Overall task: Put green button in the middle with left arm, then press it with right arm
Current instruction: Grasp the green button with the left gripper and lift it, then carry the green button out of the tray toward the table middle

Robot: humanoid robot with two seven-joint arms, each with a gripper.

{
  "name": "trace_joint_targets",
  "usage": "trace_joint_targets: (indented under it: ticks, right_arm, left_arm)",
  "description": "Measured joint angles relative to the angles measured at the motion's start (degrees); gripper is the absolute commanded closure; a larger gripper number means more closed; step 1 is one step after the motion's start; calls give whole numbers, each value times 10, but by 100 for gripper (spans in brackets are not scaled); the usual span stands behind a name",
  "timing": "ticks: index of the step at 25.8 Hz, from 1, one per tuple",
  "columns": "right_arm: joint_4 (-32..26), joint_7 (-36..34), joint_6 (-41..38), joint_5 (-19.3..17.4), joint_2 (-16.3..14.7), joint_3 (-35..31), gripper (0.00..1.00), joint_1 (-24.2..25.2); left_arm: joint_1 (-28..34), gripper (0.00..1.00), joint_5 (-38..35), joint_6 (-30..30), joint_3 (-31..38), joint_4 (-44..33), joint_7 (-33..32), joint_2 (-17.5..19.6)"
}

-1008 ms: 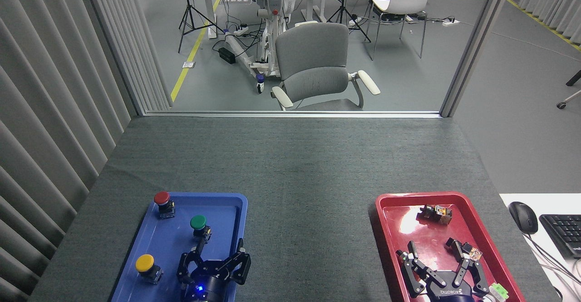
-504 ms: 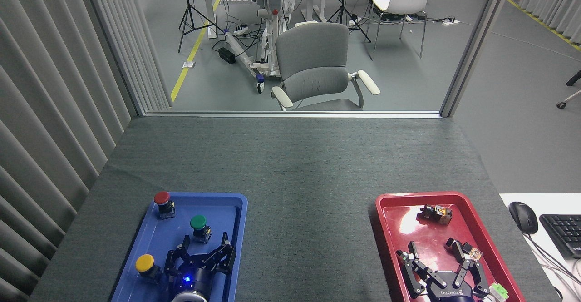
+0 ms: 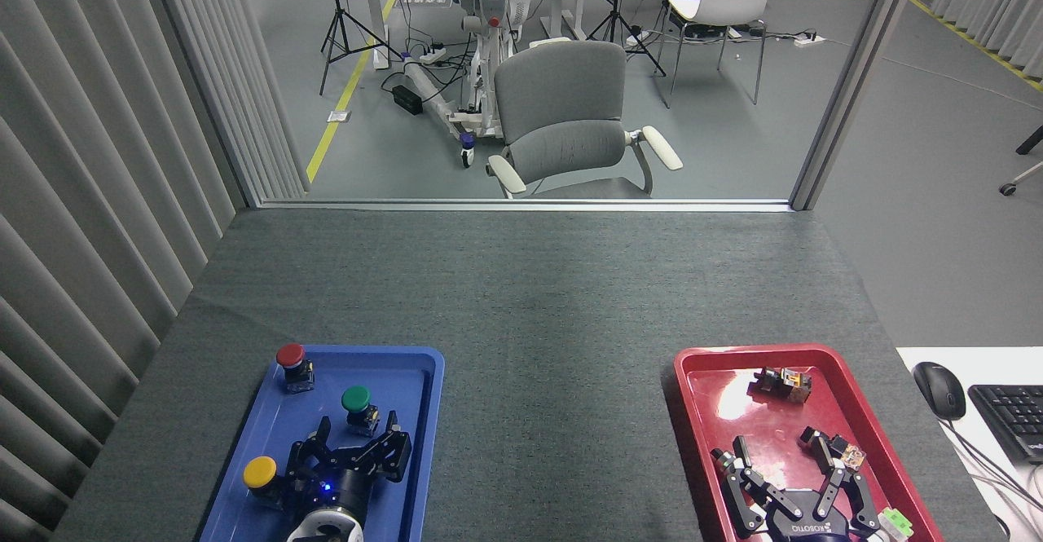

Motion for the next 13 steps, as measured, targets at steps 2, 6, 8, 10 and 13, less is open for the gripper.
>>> trace_joint_targets:
  ticks: [2,6,8,10,13]
  right_arm:
    - [0,0,0,0,0,0,1,1]
    - [0,0,0,0,-1,0,1,1]
    - [0,0,0,0,-1,0,1,1]
    - [0,0,-1,0,-1,0,1,1]
    - [0,0,-1,0,-2,0,1,1]
  left_arm:
    - [-6,5,0,-3,1,8,0,0]
    - [-17,24,0,-8,1,25,1,0]
    - [-21,32,0,-15,1,30,1,0]
    - [-22,40,0,-19,1,34,2,0]
    - [-23,57,0,-26,1,37,9,1]
